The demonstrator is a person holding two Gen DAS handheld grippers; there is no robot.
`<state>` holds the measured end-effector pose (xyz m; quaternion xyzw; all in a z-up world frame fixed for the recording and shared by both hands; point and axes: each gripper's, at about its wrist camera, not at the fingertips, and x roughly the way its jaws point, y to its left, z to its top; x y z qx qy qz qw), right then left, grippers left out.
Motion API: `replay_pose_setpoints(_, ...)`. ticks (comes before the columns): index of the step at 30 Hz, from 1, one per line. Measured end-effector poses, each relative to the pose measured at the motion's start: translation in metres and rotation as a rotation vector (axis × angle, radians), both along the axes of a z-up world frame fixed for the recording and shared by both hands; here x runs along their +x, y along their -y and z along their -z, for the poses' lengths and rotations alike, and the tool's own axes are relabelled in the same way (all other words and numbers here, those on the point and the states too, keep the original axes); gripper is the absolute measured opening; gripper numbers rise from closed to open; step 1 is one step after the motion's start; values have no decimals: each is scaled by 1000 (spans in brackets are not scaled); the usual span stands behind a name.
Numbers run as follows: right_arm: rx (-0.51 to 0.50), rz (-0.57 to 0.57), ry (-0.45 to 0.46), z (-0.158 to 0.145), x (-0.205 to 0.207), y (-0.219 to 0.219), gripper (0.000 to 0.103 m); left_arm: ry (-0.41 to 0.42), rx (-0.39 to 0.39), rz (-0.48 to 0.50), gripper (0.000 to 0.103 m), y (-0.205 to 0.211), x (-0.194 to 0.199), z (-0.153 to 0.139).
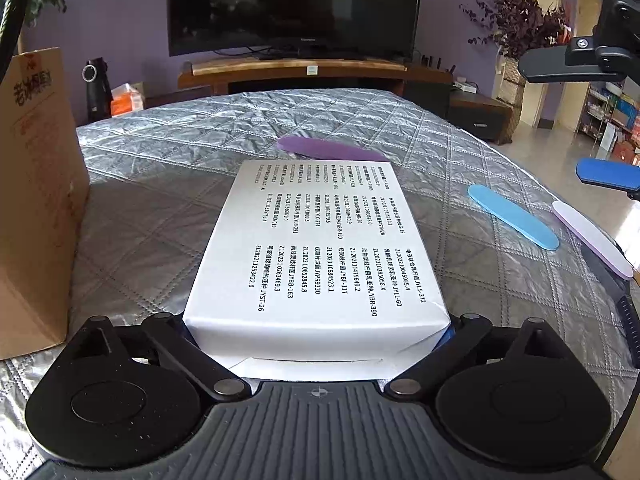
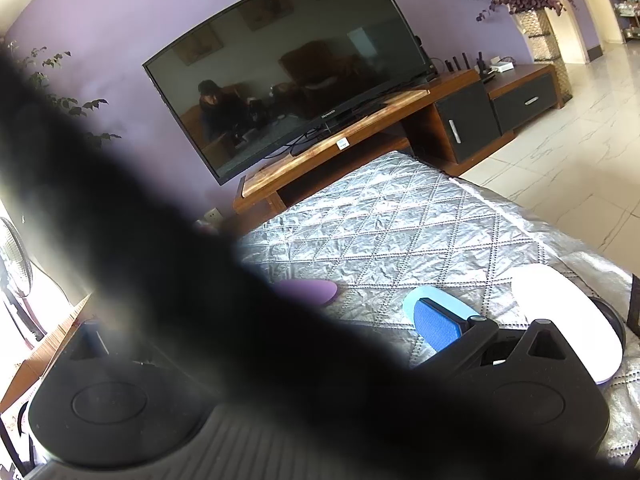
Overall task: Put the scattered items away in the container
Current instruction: 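Carry the white printed box into the cardboard box and release it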
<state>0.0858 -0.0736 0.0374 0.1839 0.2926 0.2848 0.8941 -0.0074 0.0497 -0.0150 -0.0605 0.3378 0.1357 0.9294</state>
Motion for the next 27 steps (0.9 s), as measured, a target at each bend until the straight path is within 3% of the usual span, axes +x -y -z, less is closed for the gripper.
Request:
replay_pose_setpoints(9,-13,3,16,-1,-1,0,102,20,19,83,98,10,-4,-10)
replay_pose_setpoints(15,-3,16,38,-3,-3,2,102,50,-11,75,98,7,-9,-19)
replay_pose_setpoints(20,-5,26,36,-2,-1,3,102,44,91,30,98,8,-9,-24)
replay_pose_setpoints(27,-38,37,45,-3,-1,0,101,75,83,59,98,11,-19,-40)
